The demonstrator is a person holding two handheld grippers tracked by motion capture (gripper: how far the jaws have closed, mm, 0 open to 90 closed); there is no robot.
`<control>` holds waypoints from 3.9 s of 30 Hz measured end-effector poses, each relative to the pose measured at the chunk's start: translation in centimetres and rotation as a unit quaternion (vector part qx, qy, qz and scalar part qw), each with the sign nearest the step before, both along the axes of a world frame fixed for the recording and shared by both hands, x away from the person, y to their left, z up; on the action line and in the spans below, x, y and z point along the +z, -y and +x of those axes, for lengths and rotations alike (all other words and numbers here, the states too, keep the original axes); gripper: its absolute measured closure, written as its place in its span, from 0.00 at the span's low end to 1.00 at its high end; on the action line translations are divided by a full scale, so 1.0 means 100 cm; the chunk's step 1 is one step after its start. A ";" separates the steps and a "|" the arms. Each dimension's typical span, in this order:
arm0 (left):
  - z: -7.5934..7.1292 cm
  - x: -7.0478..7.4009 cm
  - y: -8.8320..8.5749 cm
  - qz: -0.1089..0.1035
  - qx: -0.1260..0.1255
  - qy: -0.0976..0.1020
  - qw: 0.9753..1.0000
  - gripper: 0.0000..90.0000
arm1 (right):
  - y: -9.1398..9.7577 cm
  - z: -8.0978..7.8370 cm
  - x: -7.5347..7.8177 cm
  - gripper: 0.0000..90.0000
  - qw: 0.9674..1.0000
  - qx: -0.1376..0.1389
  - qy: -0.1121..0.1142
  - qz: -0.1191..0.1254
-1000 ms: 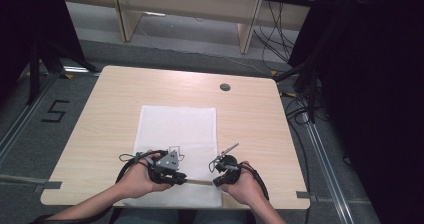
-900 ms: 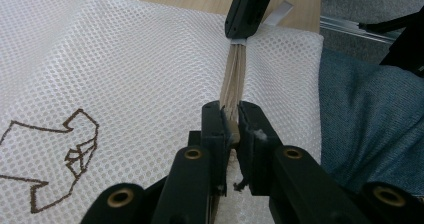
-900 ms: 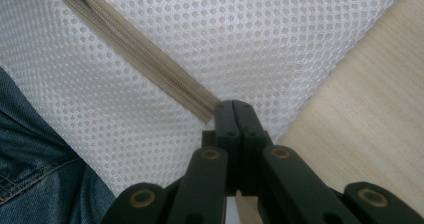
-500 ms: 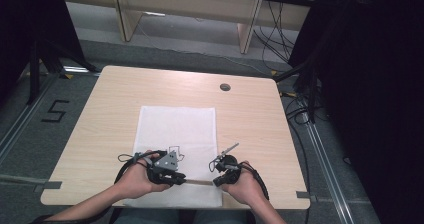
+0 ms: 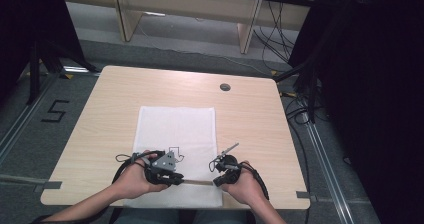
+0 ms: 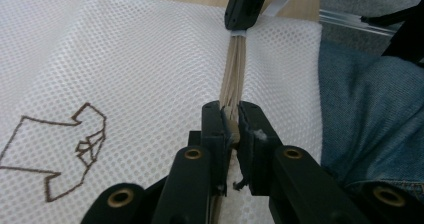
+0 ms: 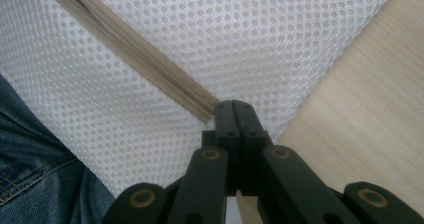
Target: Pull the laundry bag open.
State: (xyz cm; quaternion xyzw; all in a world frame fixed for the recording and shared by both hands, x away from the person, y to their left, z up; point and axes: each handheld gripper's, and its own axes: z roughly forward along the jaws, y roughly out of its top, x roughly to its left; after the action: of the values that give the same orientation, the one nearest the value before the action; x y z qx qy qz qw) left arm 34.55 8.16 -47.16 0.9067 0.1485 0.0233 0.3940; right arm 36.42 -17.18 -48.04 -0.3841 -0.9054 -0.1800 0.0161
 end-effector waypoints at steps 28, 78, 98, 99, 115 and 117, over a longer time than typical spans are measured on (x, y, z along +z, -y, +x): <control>-0.002 0.001 -0.007 -0.003 -0.007 0.004 1.000 0.91 | 0.000 -0.001 0.000 1.00 1.000 -0.005 -0.004 0.000; -0.004 0.001 -0.025 -0.011 -0.005 0.008 1.000 0.91 | 0.000 0.001 0.000 1.00 1.000 -0.002 -0.003 -0.002; -0.005 0.001 -0.033 -0.013 -0.004 0.009 1.000 0.91 | 0.000 0.001 0.000 1.00 1.000 -0.002 -0.005 -0.002; -0.005 0.001 -0.033 -0.009 -0.006 0.010 1.000 0.91 | 0.000 0.000 0.001 1.00 1.000 -0.006 -0.007 -0.002; -0.006 0.002 -0.042 -0.012 0.001 0.012 1.000 0.91 | 0.000 0.000 0.001 1.00 1.000 -0.006 -0.009 -0.002; -0.006 0.002 -0.042 -0.012 0.001 0.012 1.000 0.91 | 0.000 0.001 0.001 1.00 1.000 -0.007 -0.008 -0.002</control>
State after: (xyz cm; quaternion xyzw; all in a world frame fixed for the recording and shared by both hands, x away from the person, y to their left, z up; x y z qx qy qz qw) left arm 33.99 12.37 -47.00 0.9016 0.1452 0.0326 0.4062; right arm 36.47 -17.18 -47.97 -0.3915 -0.9031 -0.1752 0.0217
